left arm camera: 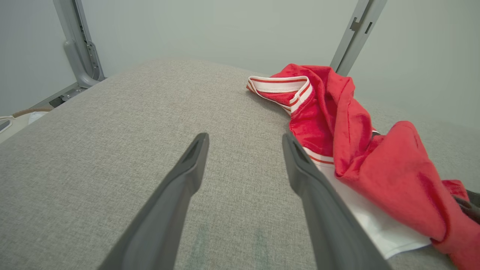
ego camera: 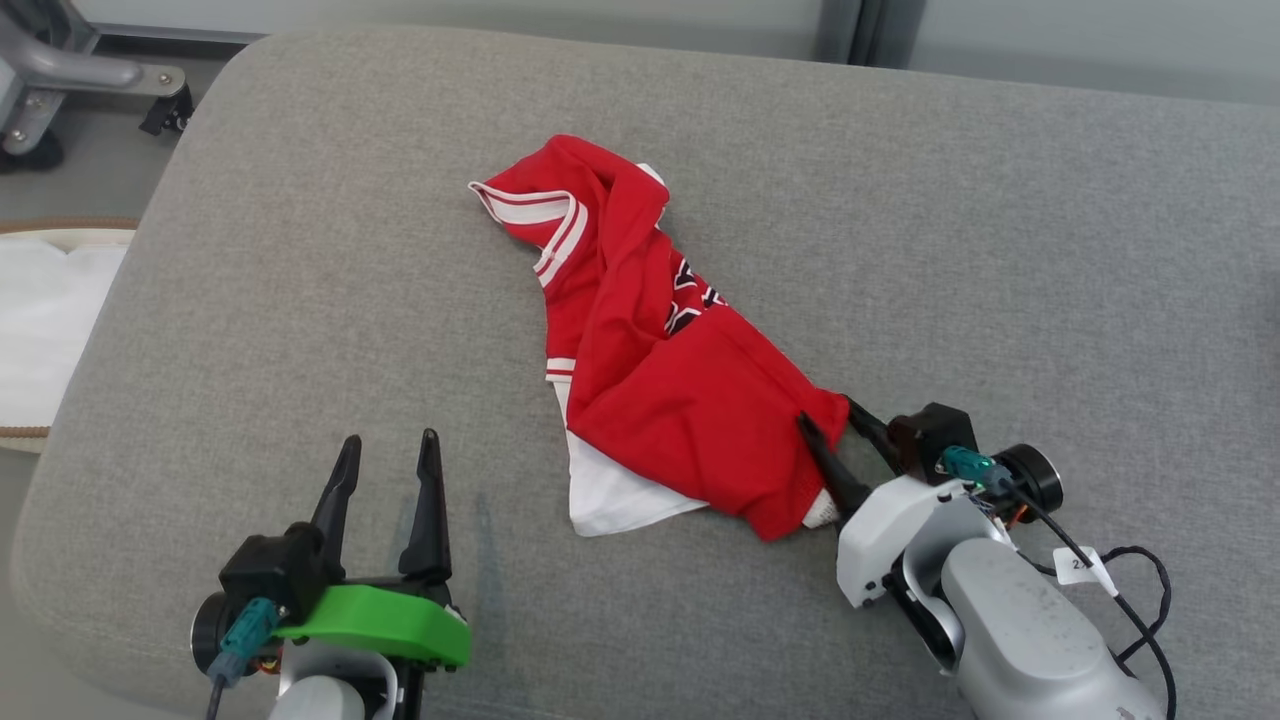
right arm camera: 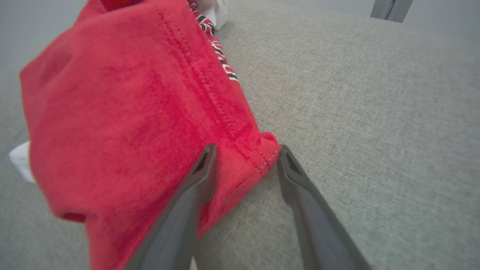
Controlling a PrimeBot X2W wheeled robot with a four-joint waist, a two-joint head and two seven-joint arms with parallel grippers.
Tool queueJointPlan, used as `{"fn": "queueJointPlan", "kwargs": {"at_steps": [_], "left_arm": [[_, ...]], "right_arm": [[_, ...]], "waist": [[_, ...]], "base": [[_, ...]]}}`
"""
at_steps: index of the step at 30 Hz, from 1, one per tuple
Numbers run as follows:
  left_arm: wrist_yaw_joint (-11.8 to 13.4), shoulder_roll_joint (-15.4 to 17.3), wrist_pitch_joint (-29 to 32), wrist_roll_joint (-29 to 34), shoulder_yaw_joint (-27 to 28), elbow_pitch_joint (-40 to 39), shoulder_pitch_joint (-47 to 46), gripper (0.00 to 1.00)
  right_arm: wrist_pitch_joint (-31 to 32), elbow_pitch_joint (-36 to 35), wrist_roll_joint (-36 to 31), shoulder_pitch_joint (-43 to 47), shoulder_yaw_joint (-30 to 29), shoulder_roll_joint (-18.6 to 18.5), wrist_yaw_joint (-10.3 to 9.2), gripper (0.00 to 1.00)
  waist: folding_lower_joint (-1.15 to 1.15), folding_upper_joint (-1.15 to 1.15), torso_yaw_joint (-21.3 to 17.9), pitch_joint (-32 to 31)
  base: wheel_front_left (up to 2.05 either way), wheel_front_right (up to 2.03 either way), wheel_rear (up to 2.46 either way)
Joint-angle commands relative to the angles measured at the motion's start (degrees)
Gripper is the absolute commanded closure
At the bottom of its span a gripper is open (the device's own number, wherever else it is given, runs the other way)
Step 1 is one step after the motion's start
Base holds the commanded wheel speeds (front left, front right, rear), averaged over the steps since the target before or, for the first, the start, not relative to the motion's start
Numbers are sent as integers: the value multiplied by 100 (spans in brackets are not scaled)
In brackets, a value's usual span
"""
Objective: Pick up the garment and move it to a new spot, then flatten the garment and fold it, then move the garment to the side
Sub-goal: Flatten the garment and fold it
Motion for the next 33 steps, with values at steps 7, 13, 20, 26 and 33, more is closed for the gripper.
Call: {"fn": "queueJointPlan", "kwargs": {"at_steps": [7,13,20,26,33], "left_arm": [[27,9,0,15,64,-40,-52,0],[1,9,0,74,142,-72,-36,0],[-43,10,-1,146,166,-76,-38,0],[-91,10,0,180,122,-37,-113,0],[-113,10,-1,198,75,30,-132,0]], "right_arm": [[-121,-196,-69,-89,-192,-30,-7,100],[-169,-430,-159,-63,-821,-32,-8,100],[-175,-672,-430,194,-1986,-27,-7,100],[-177,-947,-459,514,-2659,-26,-7,100],[-178,-1183,-403,795,-2857,-29,-7,0]], "waist": [[0,0,-181,-29],[0,0,-423,-62],[0,0,-797,-39],[0,0,-1069,44],[0,0,-1231,12]], "base": [[0,0,0],[0,0,0],[0,0,0],[0,0,0],[0,0,0]]}}
